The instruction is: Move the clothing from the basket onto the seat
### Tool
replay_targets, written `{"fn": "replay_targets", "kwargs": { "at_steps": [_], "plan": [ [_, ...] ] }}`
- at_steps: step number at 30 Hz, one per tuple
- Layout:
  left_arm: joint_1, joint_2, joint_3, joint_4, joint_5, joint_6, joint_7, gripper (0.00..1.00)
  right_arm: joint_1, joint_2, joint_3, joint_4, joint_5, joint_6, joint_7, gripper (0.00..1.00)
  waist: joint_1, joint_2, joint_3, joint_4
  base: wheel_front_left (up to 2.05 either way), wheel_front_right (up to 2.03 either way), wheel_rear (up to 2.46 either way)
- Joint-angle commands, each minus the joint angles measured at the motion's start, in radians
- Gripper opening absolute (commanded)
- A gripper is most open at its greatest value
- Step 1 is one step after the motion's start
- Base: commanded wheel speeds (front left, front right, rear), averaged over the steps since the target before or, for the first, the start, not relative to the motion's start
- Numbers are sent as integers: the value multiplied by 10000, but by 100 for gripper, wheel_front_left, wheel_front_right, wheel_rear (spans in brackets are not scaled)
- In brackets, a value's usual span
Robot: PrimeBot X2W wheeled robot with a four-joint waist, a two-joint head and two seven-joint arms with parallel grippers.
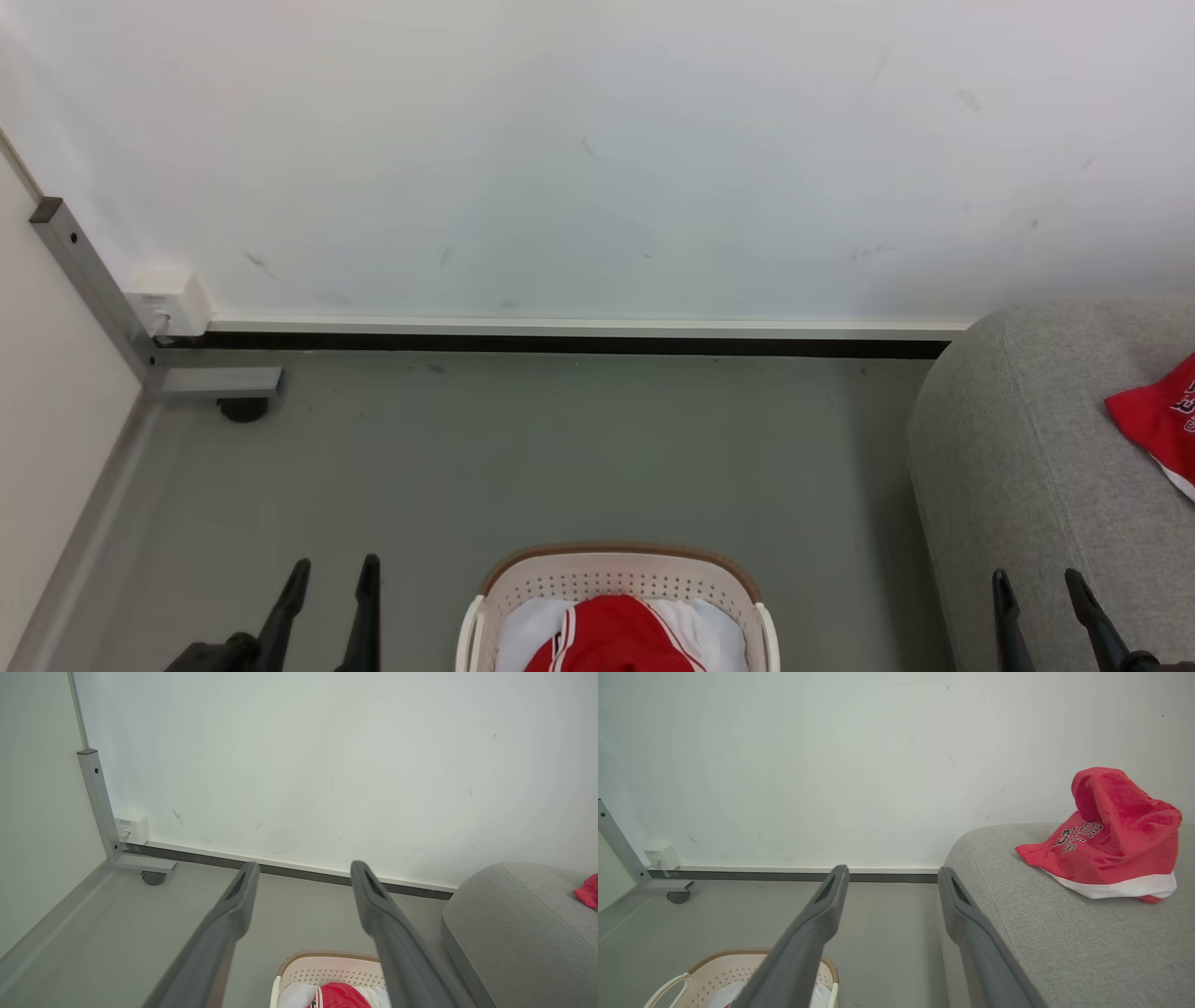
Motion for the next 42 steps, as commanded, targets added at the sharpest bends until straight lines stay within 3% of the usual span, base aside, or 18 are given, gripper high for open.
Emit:
{"fn": "replay_targets", "kwargs": {
  "at_steps": [1, 10, 18, 31, 42],
  "plan": [
    [27, -31, 65, 31, 113, -38, -5, 100, -80, -32, -4, 18, 11, -25, -1, 100, 1, -1, 20, -35, 0, 0, 0],
    [-260, -81, -23, 65, 256, -136, -5, 100, -284, -30, 200, -60, 112, -24, -2, 100, 1, -1, 434, -397, 0, 0, 0],
    [-1601, 473, -1278, 744, 69, -120, -3, 100, -1278, -30, 430, -455, -139, -25, -2, 100, 1, -1, 2199, -911, 0, 0, 0],
    [-6000, 1299, -3902, 3945, 241, -122, 1633, 100, -3448, -25, 674, -1490, 212, -25, -2, 100, 1, -1, 5889, -1788, 0, 0, 0],
    [-7433, 1456, -5570, 6262, -127, -123, 2798, 100, -4111, -22, 989, -2031, 601, -25, -2, 100, 1, -1, 7241, -2425, 0, 0, 0]
  ]
}}
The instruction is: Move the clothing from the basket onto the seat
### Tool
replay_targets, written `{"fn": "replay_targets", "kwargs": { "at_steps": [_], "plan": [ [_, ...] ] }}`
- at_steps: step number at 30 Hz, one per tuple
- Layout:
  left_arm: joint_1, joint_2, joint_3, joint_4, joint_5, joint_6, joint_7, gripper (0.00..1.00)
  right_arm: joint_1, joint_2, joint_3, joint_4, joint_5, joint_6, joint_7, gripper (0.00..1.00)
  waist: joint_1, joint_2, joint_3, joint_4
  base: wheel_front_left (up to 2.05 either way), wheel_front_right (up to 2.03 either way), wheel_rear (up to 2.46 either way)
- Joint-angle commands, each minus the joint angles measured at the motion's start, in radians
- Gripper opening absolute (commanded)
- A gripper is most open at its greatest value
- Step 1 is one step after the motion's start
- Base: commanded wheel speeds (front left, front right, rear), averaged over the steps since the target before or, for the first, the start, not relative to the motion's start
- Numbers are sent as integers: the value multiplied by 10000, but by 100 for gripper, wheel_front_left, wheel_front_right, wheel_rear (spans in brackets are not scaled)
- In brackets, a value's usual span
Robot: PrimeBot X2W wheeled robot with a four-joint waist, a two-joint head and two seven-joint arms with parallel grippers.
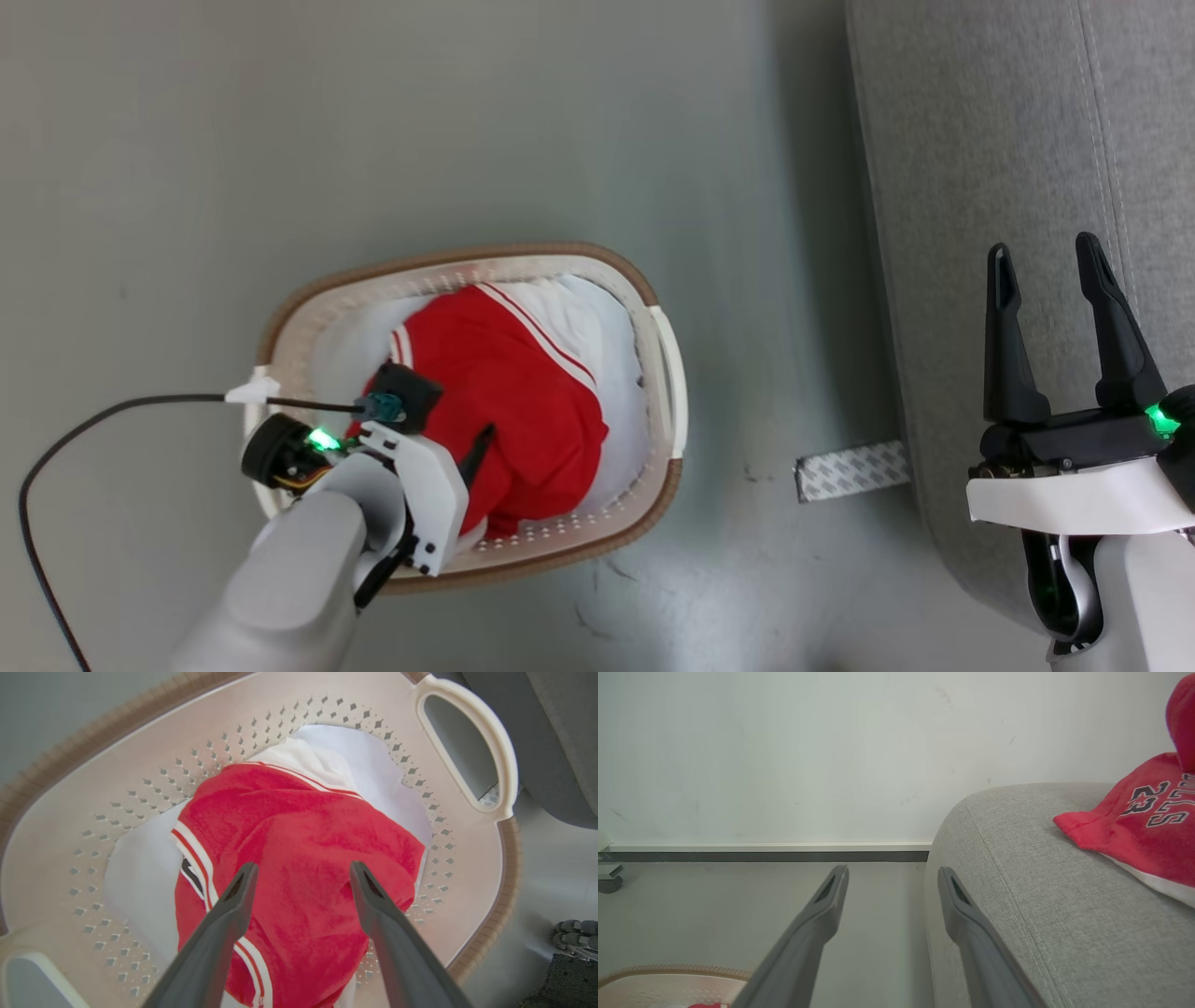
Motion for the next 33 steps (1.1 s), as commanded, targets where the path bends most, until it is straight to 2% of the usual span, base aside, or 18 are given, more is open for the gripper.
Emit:
{"fn": "replay_targets", "kwargs": {
  "at_steps": [1, 8, 13, 14, 15, 16, 22, 27, 33],
  "plan": [
    [-145, 126, -76, 100, -138, 19, 29, 100, -105, -13, 8, -57, 32, -24, -2, 100, -4, 0, 297, -260, 0, 0, 0],
    [-741, 648, -737, 781, -443, 19, 66, 100, -220, -14, 38, -307, 220, -24, -2, 100, -4, 0, 1025, -549, 0, 0, 0],
    [-1235, 735, -868, 1157, -509, 18, -249, 100, -298, -14, 63, -434, 316, -25, -2, 100, -4, 0, 1441, -734, 0, 0, 0],
    [-1288, 709, -904, 1233, -535, 18, -358, 46, -294, -17, 58, -432, 331, -25, -2, 100, -4, 0, 1473, -761, 0, 0, 0],
    [-1340, 669, -942, 1301, -574, 18, -493, 46, -282, -16, 52, -427, 341, -25, -2, 100, -4, 0, 1482, -779, 0, 0, 0],
    [-1371, 624, -1007, 1394, -618, 18, -584, 0, -261, -16, 34, -418, 359, -25, -2, 100, -4, 0, 1468, -788, 0, 0, 0],
    [-1337, 285, -874, 1684, -1137, 18, -1671, 0, 44, -14, -160, -190, 356, -25, -2, 100, -4, 0, 651, -492, 0, 0, 0],
    [-853, 48, -666, 1659, -1712, 18, -2436, 0, 334, -19, -206, 128, 235, -24, -2, 100, -4, 0, -823, -29, 0, 0, 0],
    [-39, -27, -766, 1104, -2235, 18, -2670, 0, 866, -22, -274, 586, 1, -25, -2, 100, -4, 0, -2790, 602, 0, 0, 0]
  ]
}}
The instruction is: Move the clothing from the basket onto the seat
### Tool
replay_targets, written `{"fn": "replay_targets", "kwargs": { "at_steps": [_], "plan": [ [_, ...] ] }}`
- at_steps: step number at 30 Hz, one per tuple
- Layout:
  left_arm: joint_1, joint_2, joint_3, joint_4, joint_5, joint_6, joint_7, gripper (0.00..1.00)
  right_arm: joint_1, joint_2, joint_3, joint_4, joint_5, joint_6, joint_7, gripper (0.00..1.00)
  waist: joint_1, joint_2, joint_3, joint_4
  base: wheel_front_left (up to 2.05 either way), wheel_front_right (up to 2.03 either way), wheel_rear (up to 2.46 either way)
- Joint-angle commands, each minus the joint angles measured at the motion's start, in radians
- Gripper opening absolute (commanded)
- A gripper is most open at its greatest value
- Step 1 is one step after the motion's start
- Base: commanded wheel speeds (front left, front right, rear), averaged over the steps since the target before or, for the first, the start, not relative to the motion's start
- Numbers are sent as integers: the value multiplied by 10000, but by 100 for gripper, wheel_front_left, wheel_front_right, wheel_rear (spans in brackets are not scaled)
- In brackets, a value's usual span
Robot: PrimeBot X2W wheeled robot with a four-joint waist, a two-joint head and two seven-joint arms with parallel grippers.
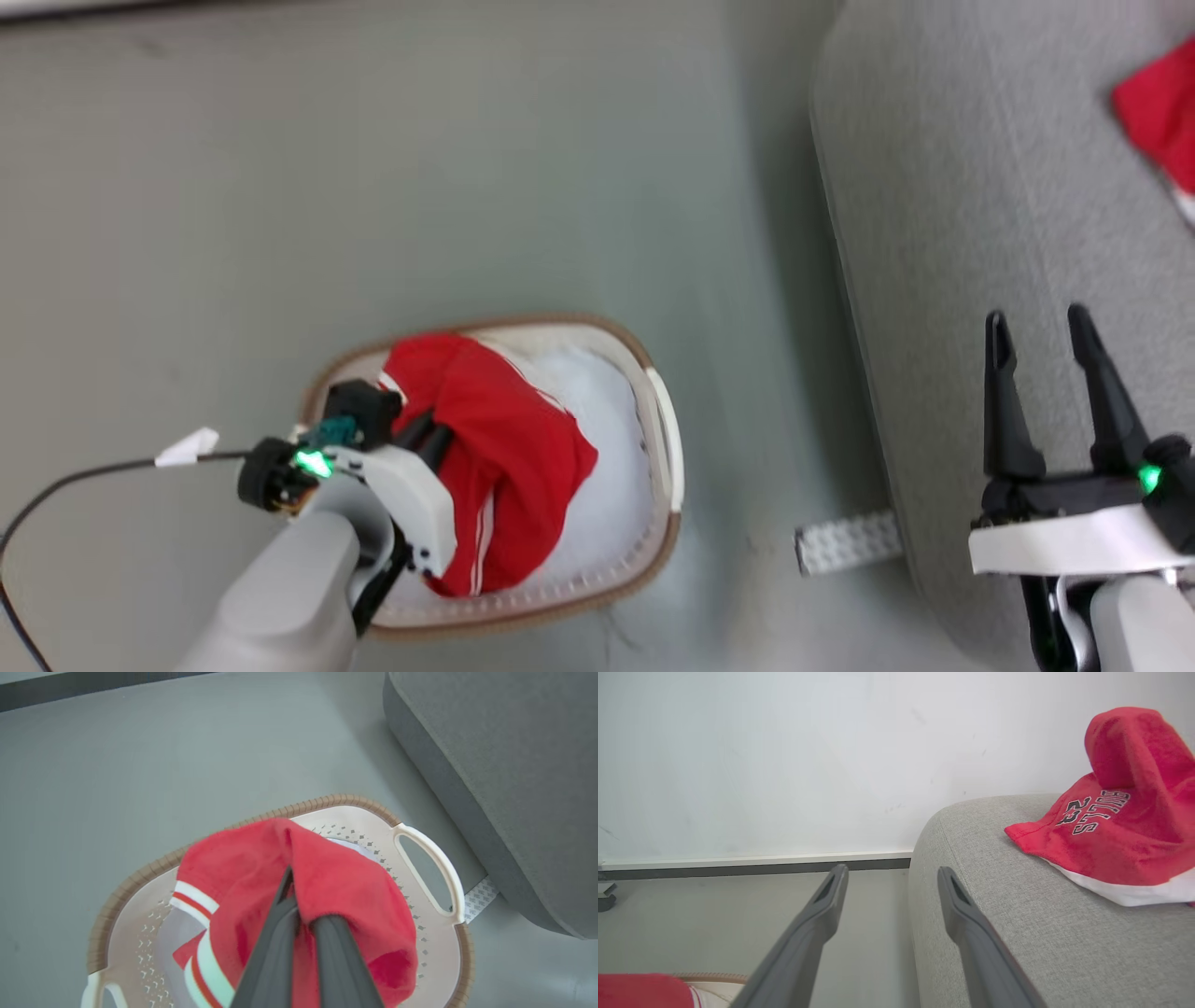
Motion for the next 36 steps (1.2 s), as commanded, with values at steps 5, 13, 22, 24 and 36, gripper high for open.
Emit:
{"fn": "replay_targets", "kwargs": {
  "at_steps": [5, 13, 22, 24, 36],
  "plan": [
    [788, -3, 22, -703, -519, 18, -97, 0, 844, -30, -138, 414, -164, -22, -2, 100, -1, 0, -2896, 1072, 0, 0, 0],
    [1583, 159, 207, -2290, -866, 467, 130, 0, 1960, -31, -60, 862, -243, -22, -1, 100, -1, 0, -4915, 1471, 0, 0, 0],
    [1973, 743, 298, -4988, -838, 1240, 1034, 0, 2426, -28, 335, 697, -420, -24, -1, 100, -1, 0, -5609, 1694, 0, 0, 0],
    [2022, 911, 294, -5649, -782, 1449, 1340, 0, 2463, -28, 526, 563, -344, -24, -1, 100, -1, 0, -5657, 1725, 0, 0, 0],
    [2549, 1348, 25, -8226, -647, 2173, 2605, 0, 2303, -28, 3205, -538, -816, -22, 0, 100, -1, 0, -5712, 1830, 0, 0, 0]
  ]
}}
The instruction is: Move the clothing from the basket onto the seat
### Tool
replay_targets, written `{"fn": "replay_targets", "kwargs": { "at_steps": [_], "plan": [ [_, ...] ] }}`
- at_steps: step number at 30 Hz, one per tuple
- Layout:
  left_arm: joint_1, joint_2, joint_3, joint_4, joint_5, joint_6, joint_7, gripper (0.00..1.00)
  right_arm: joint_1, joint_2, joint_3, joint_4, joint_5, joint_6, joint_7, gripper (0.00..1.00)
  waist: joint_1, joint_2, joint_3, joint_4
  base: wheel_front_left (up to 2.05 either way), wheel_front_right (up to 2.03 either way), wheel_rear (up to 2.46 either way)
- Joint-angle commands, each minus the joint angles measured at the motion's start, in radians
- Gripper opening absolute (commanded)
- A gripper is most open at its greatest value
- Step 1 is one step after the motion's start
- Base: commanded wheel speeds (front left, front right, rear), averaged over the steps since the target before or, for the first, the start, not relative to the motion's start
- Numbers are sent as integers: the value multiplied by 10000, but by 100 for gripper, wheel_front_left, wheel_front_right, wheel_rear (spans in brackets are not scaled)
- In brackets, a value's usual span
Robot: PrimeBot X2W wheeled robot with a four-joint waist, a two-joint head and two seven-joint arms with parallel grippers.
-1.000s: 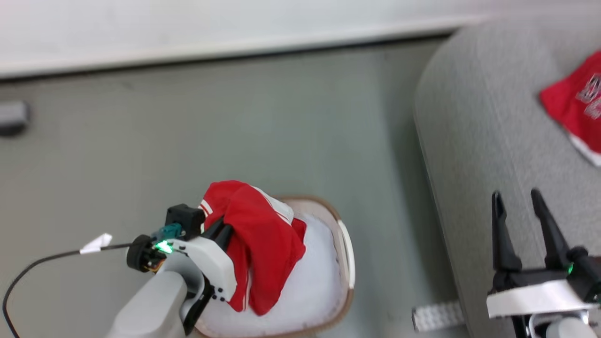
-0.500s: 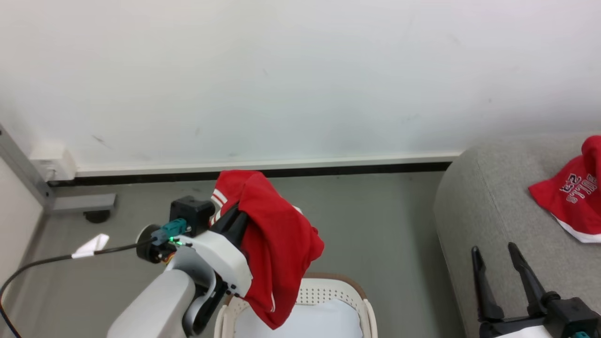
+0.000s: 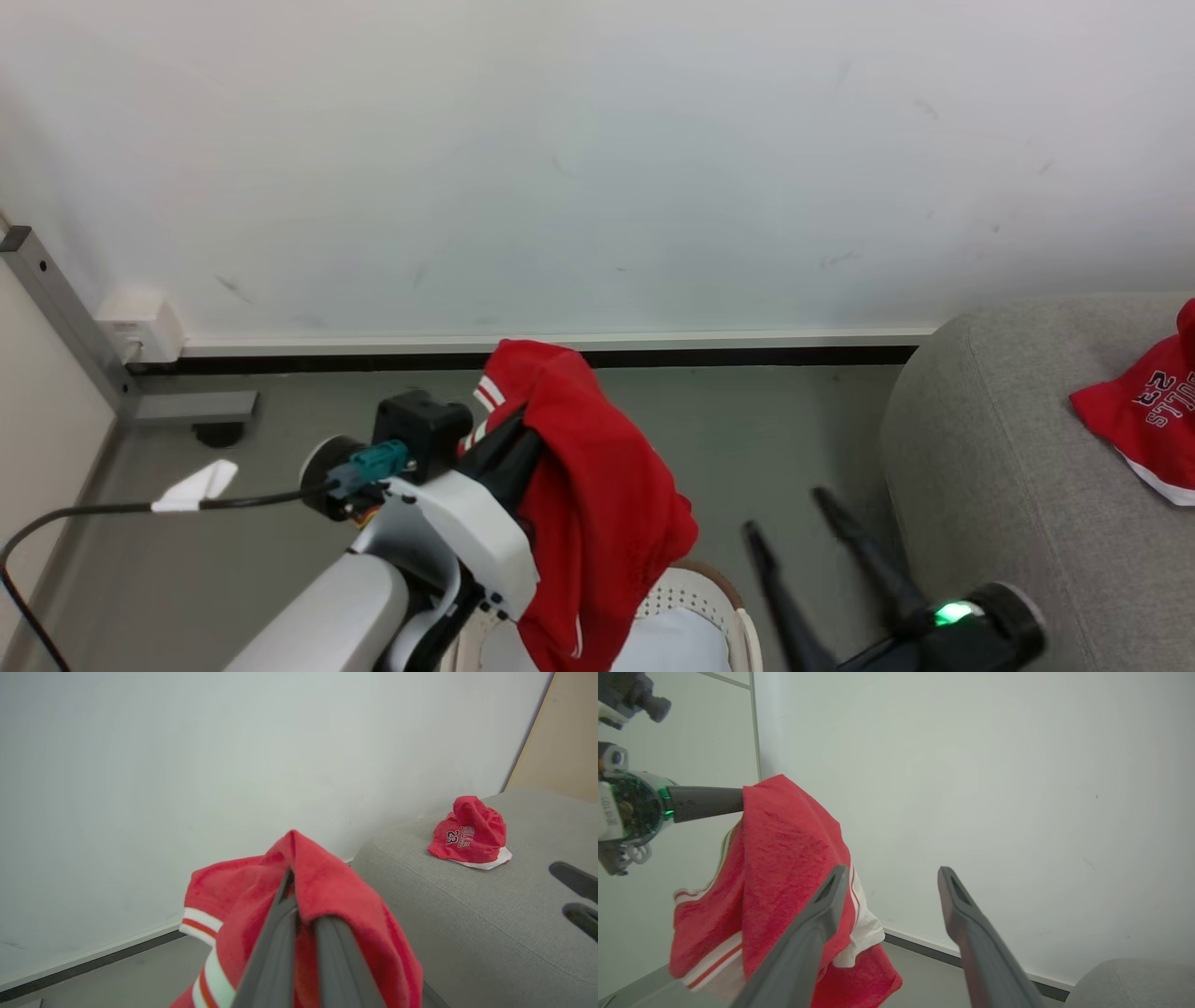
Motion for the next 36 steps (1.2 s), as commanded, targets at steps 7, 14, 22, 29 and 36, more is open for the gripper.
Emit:
{"fn": "replay_targets", "kwargs": {
  "at_steps": [7, 14, 22, 29, 36],
  "plan": [
    [207, -162, -381, -519, 273, 202, 277, 0, -872, -32, 1459, 15, 188, -25, 0, 100, 2, -1, 122, 35, 0, 0, 0],
    [-20, -468, -789, -637, 447, 187, 493, 0, -1746, -32, 2054, 642, -282, -26, 0, 100, 2, -1, 214, 271, 0, 0, 0],
    [-151, -695, -1223, -974, 541, 67, 668, 0, -2256, -27, 2100, 1655, -1335, -24, 2, 100, 2, -1, 246, 467, 0, 0, 0],
    [-88, -738, -1402, -1559, 411, 2, 820, 0, -2458, -31, 1489, 2340, -1427, -26, 2, 100, 2, -1, 262, 531, 0, 0, 0],
    [92, -639, -1430, -1901, 288, 12, 873, 0, -2549, -28, 690, 3128, -920, -26, 3, 70, 2, -1, 263, 515, 0, 0, 0]
  ]
}}
